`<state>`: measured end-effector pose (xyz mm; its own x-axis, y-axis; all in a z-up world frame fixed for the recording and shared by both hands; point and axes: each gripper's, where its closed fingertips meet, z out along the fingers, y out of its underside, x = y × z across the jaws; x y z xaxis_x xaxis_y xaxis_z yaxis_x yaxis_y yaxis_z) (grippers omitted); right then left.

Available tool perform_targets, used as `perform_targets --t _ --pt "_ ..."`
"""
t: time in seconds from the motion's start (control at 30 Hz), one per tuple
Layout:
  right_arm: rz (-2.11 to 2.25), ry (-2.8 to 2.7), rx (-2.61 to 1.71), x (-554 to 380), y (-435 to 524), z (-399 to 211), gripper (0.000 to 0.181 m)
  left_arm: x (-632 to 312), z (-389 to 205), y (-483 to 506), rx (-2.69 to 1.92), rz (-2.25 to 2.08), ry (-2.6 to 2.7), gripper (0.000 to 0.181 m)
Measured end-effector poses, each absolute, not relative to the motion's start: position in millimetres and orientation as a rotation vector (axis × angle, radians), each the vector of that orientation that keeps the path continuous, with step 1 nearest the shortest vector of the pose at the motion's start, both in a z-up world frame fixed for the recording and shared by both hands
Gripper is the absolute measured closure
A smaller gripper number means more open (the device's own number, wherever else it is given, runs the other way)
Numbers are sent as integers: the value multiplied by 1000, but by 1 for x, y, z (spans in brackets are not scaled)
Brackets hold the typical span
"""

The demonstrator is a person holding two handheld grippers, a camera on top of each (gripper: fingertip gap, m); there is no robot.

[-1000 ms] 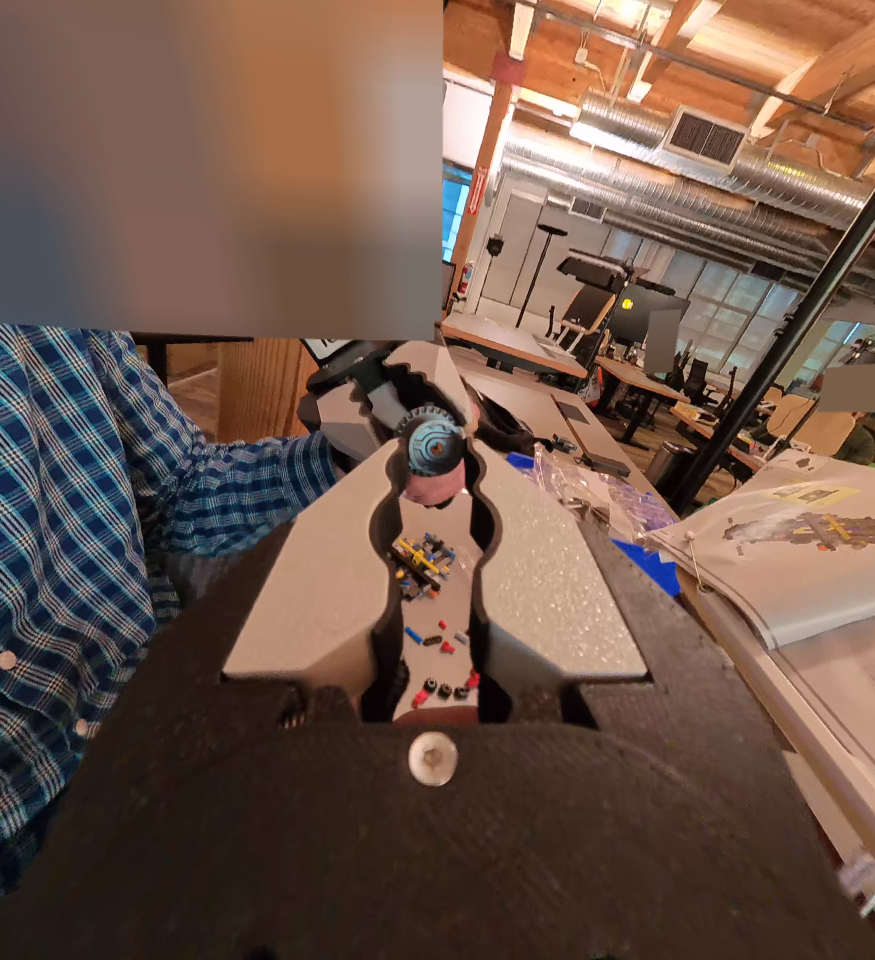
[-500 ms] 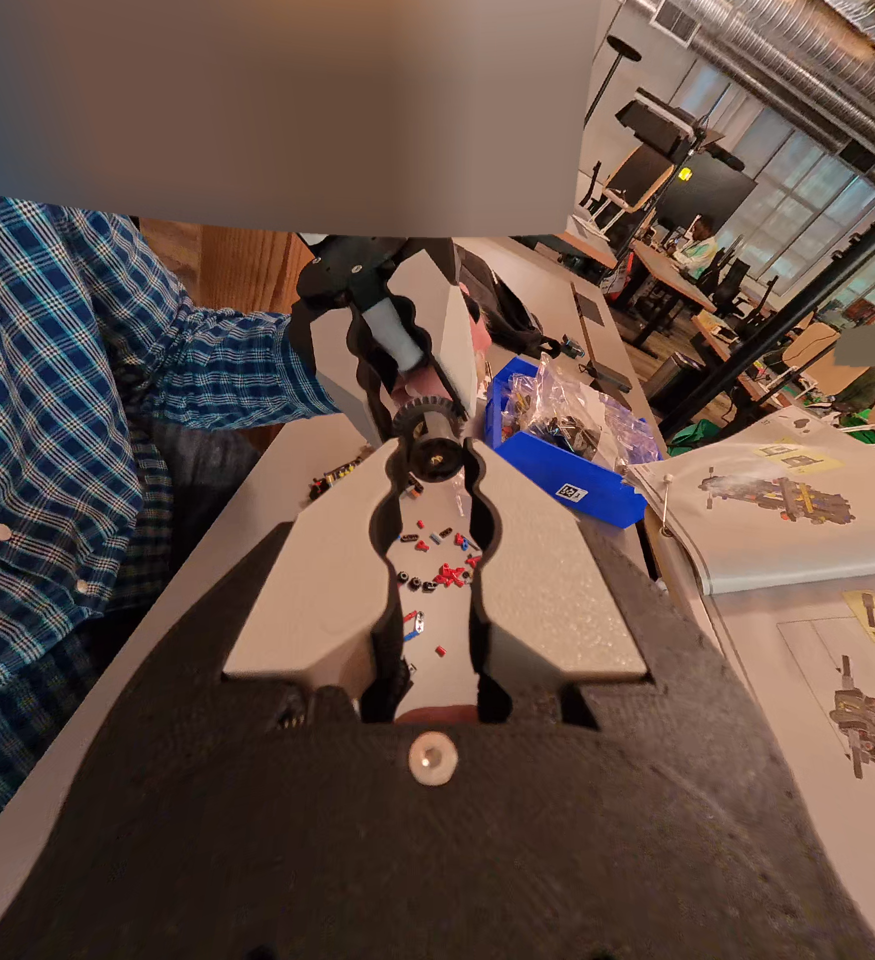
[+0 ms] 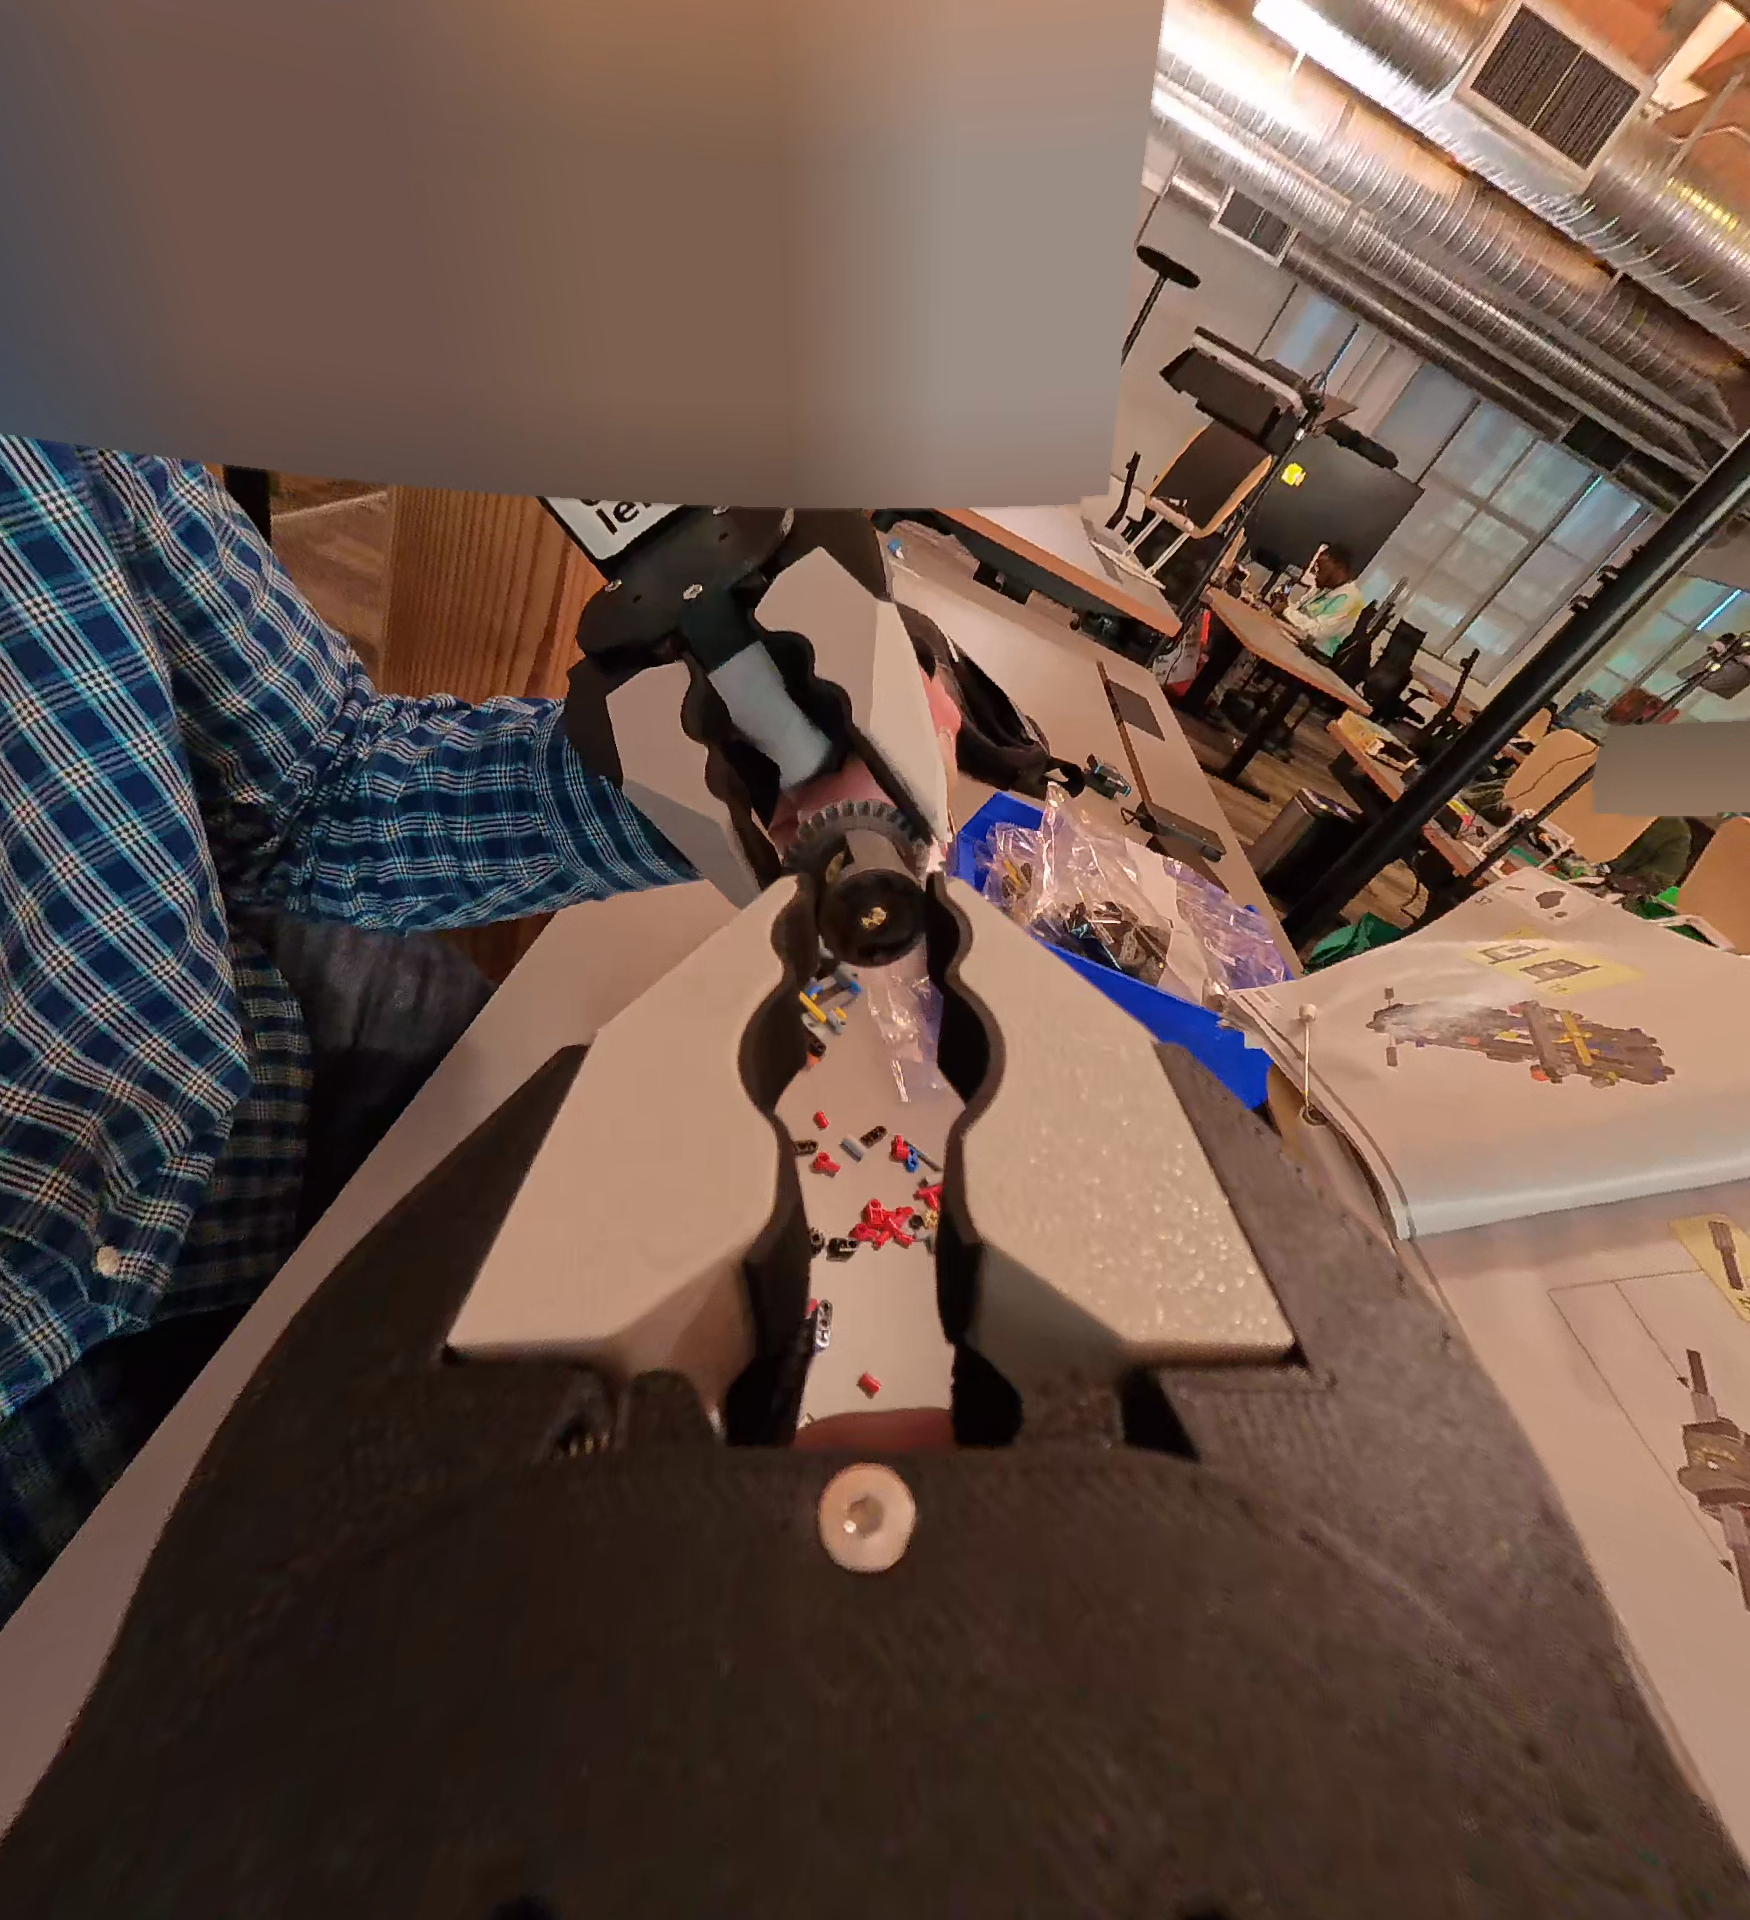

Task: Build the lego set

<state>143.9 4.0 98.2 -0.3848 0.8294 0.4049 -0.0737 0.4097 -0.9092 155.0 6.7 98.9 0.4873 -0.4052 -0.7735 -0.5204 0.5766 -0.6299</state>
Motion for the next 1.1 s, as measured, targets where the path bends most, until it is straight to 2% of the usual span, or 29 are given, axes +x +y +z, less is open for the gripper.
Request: perform_targets --t 1.1 --pt "1246 -1557 -636 141 5 110 163 151 108 10 -984 75 1033 154"
